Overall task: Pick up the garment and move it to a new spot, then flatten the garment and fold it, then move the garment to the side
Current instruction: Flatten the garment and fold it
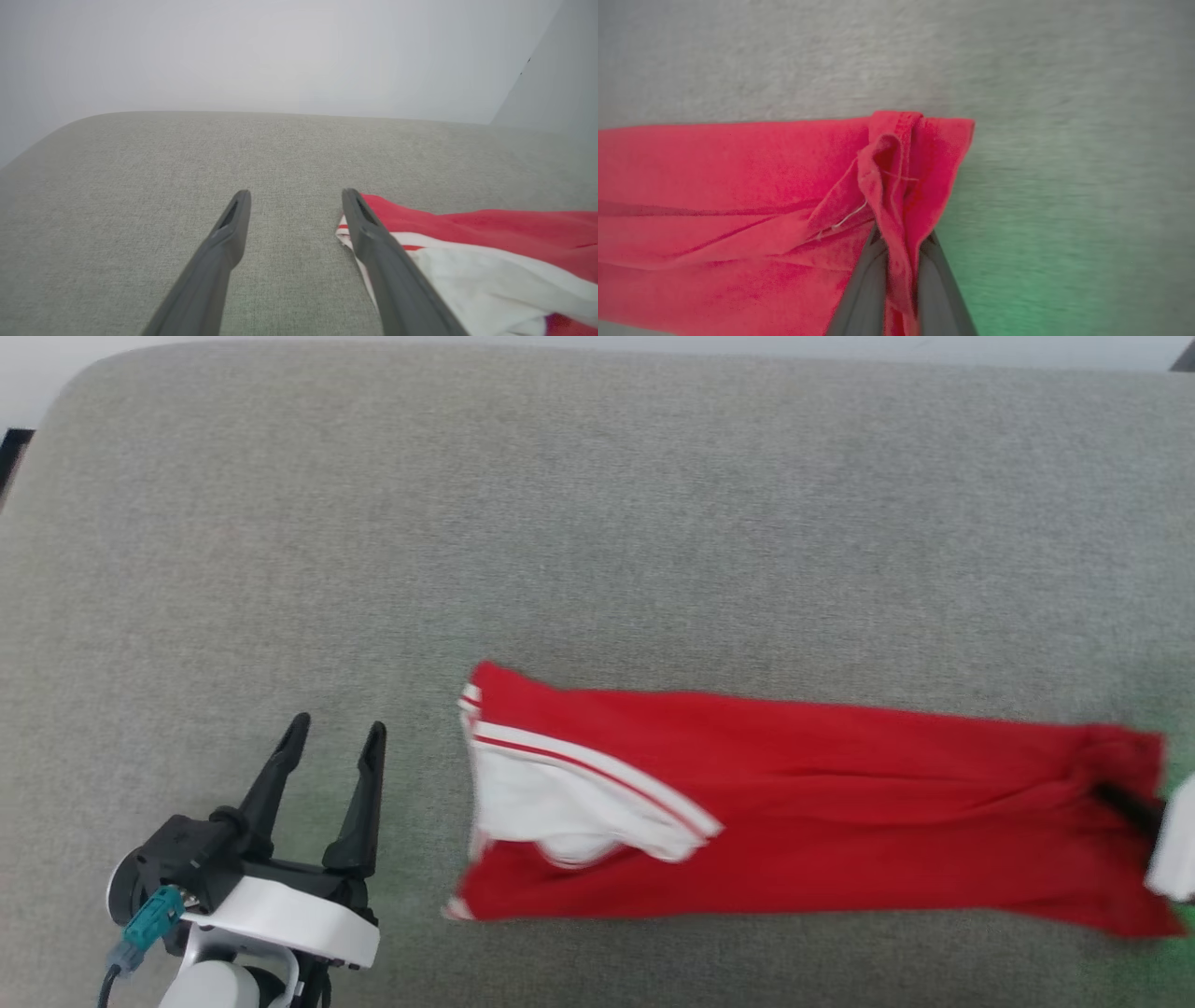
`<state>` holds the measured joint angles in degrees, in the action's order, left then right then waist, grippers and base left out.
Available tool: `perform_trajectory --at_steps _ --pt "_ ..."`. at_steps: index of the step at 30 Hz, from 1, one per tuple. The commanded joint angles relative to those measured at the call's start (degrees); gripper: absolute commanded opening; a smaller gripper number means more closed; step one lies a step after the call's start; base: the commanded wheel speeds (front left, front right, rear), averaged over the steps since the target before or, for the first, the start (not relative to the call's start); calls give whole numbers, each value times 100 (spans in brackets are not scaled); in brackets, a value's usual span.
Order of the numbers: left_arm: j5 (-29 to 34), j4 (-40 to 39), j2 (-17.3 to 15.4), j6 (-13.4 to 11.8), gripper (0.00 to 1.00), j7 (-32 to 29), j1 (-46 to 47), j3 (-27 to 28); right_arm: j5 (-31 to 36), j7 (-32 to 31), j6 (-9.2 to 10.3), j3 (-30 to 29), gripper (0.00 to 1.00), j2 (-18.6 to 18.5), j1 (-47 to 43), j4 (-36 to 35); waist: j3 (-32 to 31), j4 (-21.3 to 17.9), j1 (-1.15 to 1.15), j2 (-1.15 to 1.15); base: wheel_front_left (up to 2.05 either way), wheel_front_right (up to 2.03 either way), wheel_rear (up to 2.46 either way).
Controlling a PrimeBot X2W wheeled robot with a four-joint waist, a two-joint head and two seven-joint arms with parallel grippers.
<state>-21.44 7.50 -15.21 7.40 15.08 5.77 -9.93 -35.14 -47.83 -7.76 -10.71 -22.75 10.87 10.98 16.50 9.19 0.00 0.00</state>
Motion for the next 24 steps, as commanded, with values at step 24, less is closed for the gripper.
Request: perform_trajectory --at_steps 24 --pt "202 -36 45 9 100 10 -150 -3 -440 98 30 -84 0 -555 -493 -1196 -335 -207 0 0 0 0 0"
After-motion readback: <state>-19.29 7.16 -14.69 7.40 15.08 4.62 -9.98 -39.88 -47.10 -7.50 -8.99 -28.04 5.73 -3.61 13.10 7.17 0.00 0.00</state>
